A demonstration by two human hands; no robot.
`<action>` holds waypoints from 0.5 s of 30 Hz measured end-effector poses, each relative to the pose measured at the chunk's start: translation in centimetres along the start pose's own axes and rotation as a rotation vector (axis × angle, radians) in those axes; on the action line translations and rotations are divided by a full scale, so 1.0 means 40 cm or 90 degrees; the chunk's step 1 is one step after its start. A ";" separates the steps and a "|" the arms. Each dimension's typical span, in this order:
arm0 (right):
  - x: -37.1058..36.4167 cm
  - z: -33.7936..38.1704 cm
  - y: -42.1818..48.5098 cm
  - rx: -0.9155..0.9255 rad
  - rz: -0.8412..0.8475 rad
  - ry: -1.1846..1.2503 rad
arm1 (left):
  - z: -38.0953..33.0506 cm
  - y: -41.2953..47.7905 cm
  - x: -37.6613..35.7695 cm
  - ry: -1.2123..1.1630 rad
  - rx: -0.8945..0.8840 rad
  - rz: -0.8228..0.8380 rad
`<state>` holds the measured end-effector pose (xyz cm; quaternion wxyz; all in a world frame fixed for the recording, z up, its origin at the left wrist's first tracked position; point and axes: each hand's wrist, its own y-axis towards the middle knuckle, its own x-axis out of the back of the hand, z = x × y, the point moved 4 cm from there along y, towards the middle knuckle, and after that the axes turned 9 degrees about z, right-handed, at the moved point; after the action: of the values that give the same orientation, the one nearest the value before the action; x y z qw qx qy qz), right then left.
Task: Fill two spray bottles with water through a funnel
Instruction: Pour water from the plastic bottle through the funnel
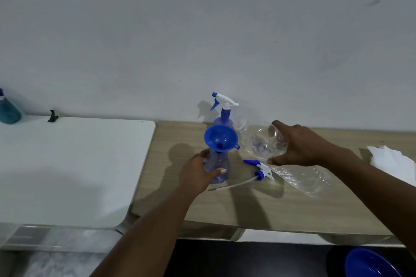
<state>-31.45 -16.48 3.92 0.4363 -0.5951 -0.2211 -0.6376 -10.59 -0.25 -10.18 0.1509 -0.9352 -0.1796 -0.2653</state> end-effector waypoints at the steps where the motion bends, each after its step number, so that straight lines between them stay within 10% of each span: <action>1: 0.005 0.004 0.001 -0.008 0.014 -0.034 | 0.001 0.001 0.000 0.000 -0.001 -0.003; 15: 0.074 0.005 0.021 -0.059 0.116 -0.215 | 0.010 0.004 -0.003 0.009 -0.008 -0.008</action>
<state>-30.38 -17.61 6.56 0.4210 -0.7306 -0.2069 -0.4961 -10.46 -0.26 -10.60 0.1449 -0.9330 -0.1828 -0.2739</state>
